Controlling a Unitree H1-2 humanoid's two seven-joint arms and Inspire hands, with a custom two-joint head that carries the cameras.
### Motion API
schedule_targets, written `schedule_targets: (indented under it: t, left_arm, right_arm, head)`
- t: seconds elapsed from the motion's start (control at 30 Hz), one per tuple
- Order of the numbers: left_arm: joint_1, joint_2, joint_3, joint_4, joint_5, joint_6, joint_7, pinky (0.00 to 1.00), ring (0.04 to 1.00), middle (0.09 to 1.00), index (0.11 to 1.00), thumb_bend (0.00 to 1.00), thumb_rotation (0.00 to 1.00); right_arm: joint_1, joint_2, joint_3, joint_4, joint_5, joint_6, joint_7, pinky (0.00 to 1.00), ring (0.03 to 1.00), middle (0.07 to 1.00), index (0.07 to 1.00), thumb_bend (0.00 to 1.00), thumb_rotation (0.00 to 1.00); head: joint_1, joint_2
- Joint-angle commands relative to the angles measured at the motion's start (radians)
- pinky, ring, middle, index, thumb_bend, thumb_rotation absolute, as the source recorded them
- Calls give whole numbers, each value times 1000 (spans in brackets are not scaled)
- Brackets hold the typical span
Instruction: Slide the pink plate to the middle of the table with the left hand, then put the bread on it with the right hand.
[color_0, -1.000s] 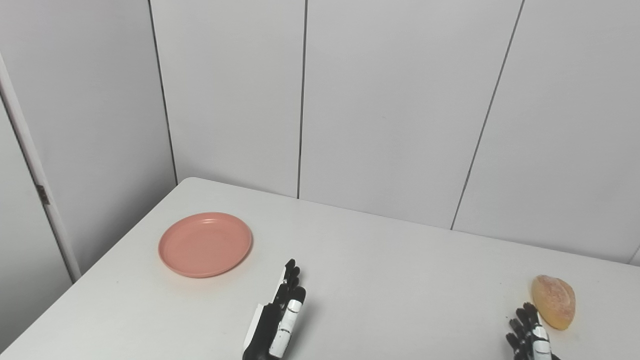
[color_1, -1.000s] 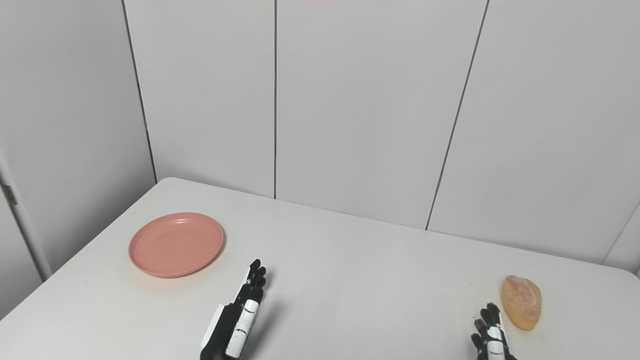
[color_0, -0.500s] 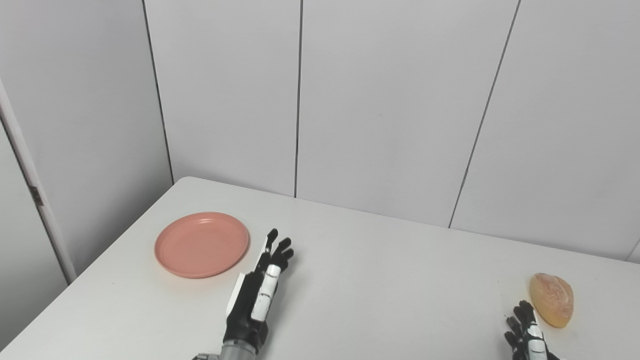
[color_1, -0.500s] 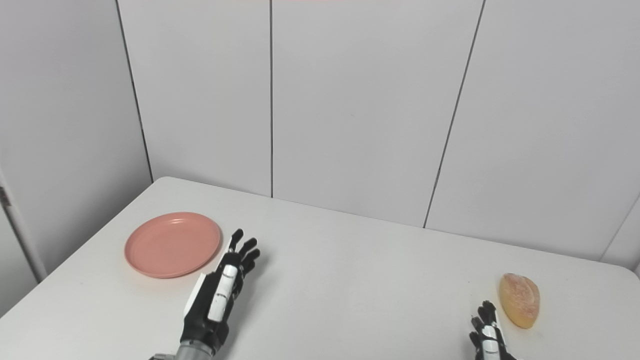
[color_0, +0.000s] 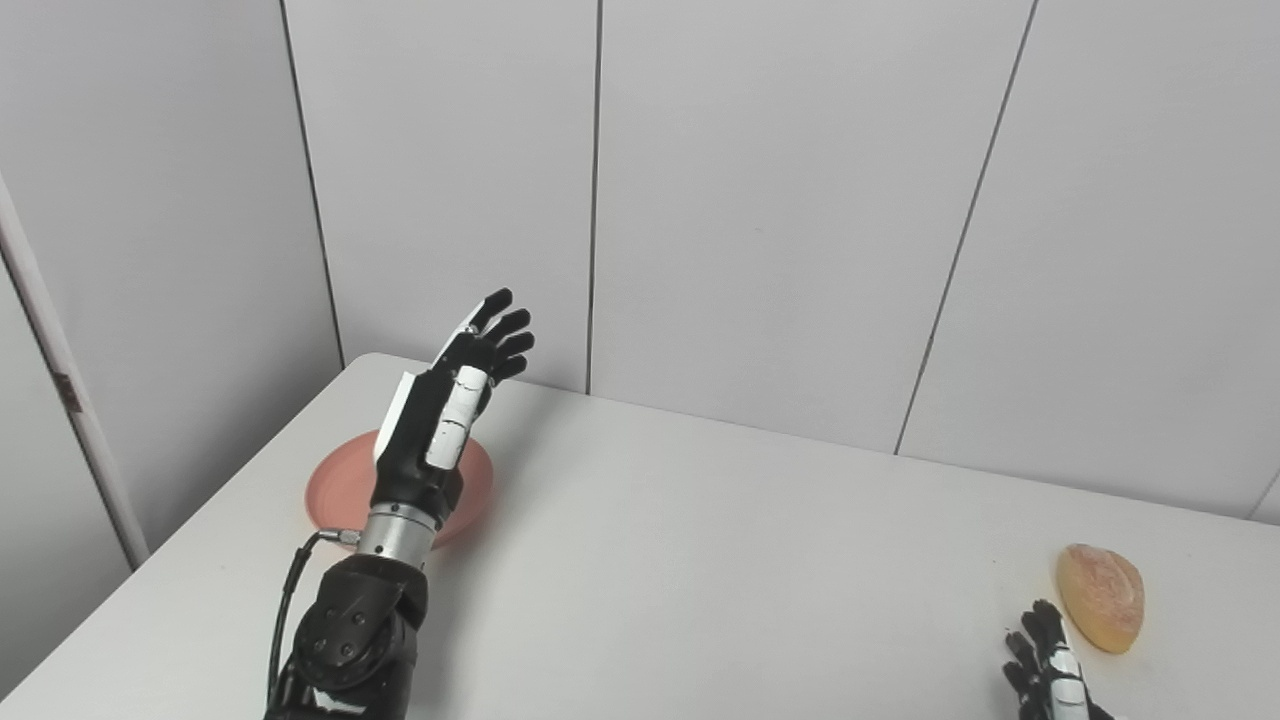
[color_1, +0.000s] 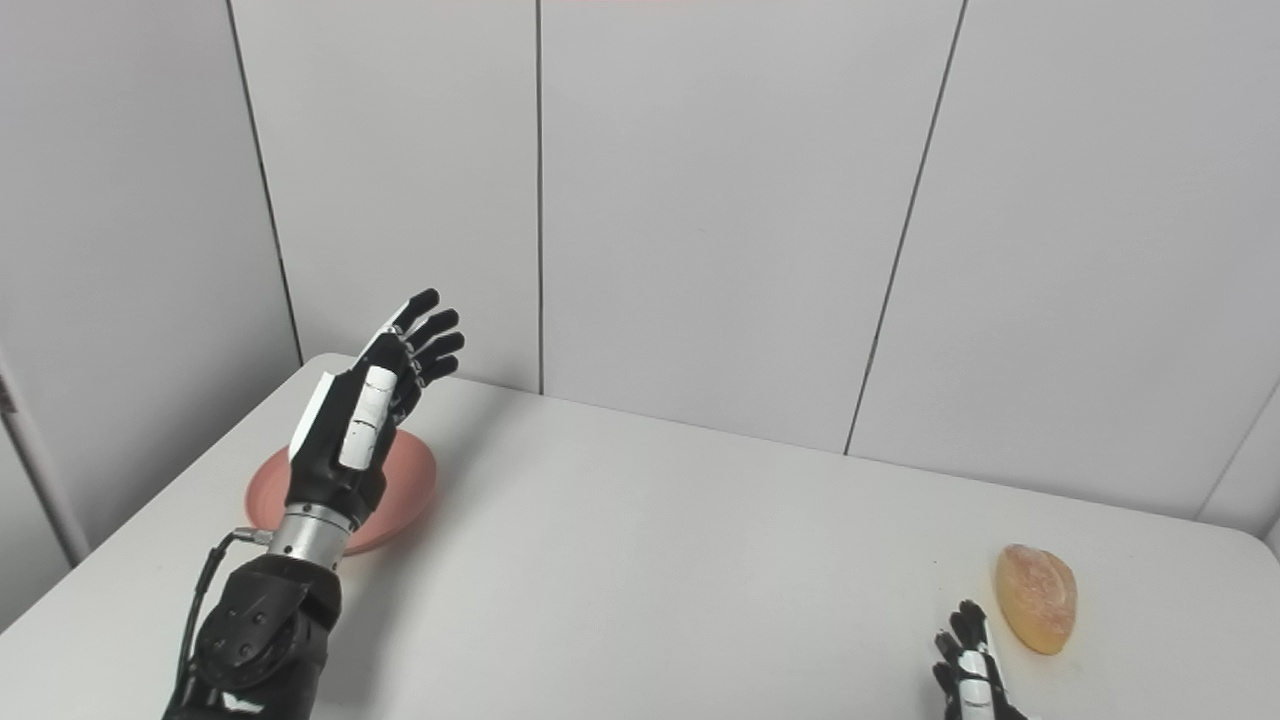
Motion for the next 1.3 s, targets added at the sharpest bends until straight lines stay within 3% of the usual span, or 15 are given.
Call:
schedule_targets:
  t: [0.0, 0.07, 0.27, 0.47, 0.67, 0.9, 1.27]
  left_arm:
    - [-71, 37, 22, 11, 19, -70, 8, 826, 847, 876, 883, 937, 940]
    - [-94, 65, 45, 55, 20, -95, 19, 771, 822, 845, 859, 947, 922]
    - [-142, 140, 96, 208, 39, -185, 26, 742, 804, 833, 861, 1000, 935]
    - [-173, 208, 113, 370, 28, -262, 13, 829, 831, 854, 879, 1000, 971]
    - [-202, 255, 131, 549, -2, -331, 3, 807, 845, 854, 882, 1000, 966]
    - [-209, 289, 146, 729, -32, -414, -14, 791, 825, 842, 872, 945, 912]
    - [-204, 311, 158, 956, -39, -471, -21, 796, 832, 849, 895, 892, 874]
  right_arm:
    - [33, 14, 9, 28, 5, -9, 6, 1000, 980, 1000, 989, 693, 1000]
    - [35, 13, 11, 27, 4, -9, 6, 1000, 981, 1000, 990, 691, 1000]
    - [38, 11, 14, 22, 3, -7, 8, 1000, 983, 1000, 993, 688, 1000]
    - [40, 8, 13, 18, 4, -2, 8, 1000, 983, 1000, 994, 690, 1000]
    - [40, 7, 13, 17, 4, 4, 7, 1000, 981, 1000, 991, 691, 1000]
    - [44, 5, 14, 11, 5, 6, 9, 999, 984, 1000, 997, 675, 1000]
    - [47, 0, 8, 0, 22, 15, 11, 983, 976, 993, 994, 681, 1000]
  head:
    - [-1, 1]
    - [-2, 2]
    - [1, 9]
    - [5, 12]
    - [7, 14]
    - [4, 19]
    - [3, 30]
